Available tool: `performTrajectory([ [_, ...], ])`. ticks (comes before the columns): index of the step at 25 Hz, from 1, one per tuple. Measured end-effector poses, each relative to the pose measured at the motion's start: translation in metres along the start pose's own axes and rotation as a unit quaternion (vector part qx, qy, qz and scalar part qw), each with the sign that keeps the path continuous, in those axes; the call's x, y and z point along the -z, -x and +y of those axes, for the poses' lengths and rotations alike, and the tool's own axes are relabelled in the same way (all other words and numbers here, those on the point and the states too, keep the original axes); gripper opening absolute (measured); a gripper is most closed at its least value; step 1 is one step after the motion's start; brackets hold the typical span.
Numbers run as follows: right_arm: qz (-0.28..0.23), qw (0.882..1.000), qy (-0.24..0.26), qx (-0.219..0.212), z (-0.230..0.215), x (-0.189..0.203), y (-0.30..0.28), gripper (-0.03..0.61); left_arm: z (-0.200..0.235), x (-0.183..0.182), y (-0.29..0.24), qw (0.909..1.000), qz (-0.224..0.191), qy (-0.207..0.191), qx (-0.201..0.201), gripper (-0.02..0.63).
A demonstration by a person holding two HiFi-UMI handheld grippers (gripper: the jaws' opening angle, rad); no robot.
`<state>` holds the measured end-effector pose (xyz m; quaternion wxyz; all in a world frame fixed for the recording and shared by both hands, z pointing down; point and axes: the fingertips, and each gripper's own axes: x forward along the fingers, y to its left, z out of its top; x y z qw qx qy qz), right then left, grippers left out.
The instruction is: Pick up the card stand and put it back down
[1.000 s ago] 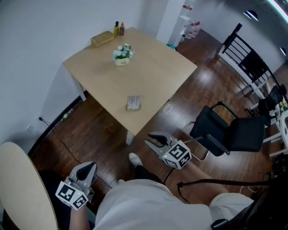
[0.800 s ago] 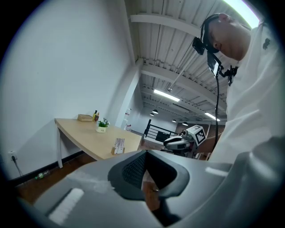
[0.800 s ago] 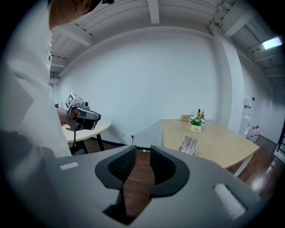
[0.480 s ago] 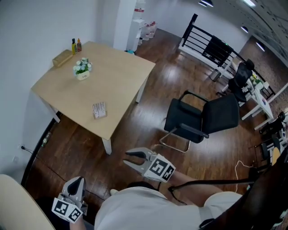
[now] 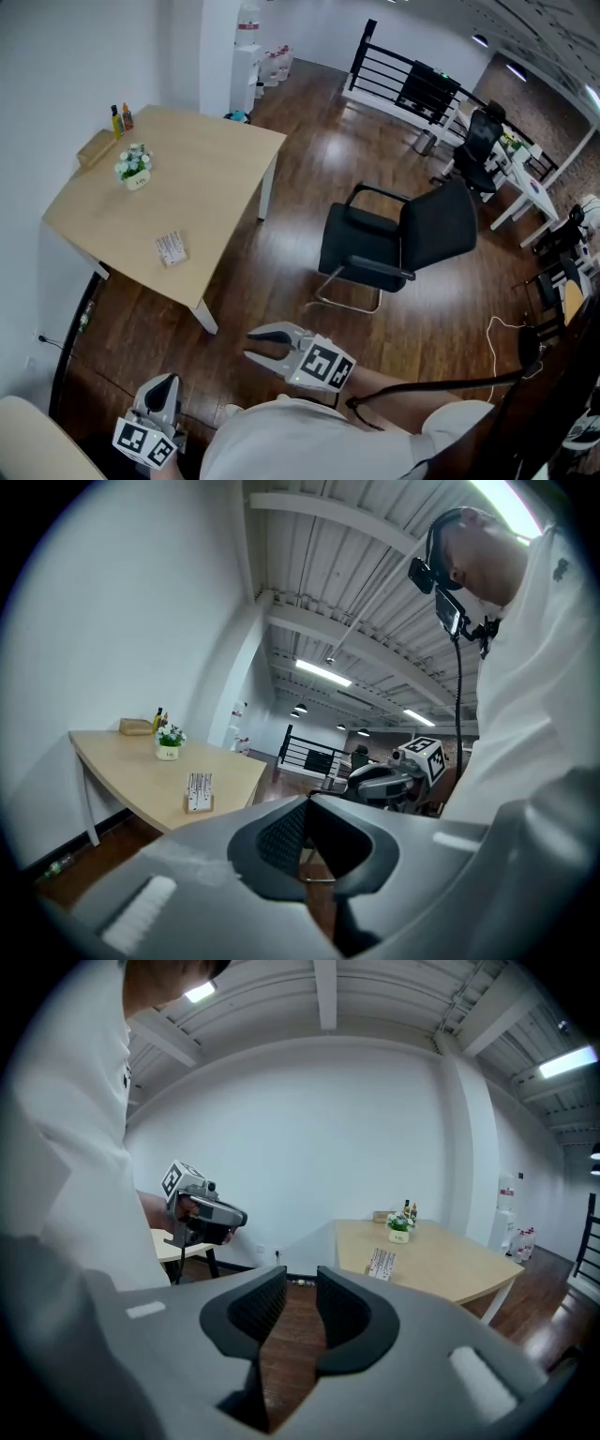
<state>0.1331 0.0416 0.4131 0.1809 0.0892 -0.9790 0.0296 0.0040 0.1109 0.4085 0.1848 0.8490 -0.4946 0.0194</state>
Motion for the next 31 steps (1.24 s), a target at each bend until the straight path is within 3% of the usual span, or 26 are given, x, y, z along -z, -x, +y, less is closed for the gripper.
performTrajectory([
  [19,-0.01,1.0,-0.024,0.002,0.012,0.033,0.053,0.098,-0.055,0.015,-0.018,0.9997,0.024,-0.003,0.006,0.002],
  [31,-0.011,1.0,-0.022,-0.004,0.019,0.044,0.067,0.094,-0.068,0.023,-0.014,0.9998,0.015,0.01,-0.009,0.002],
])
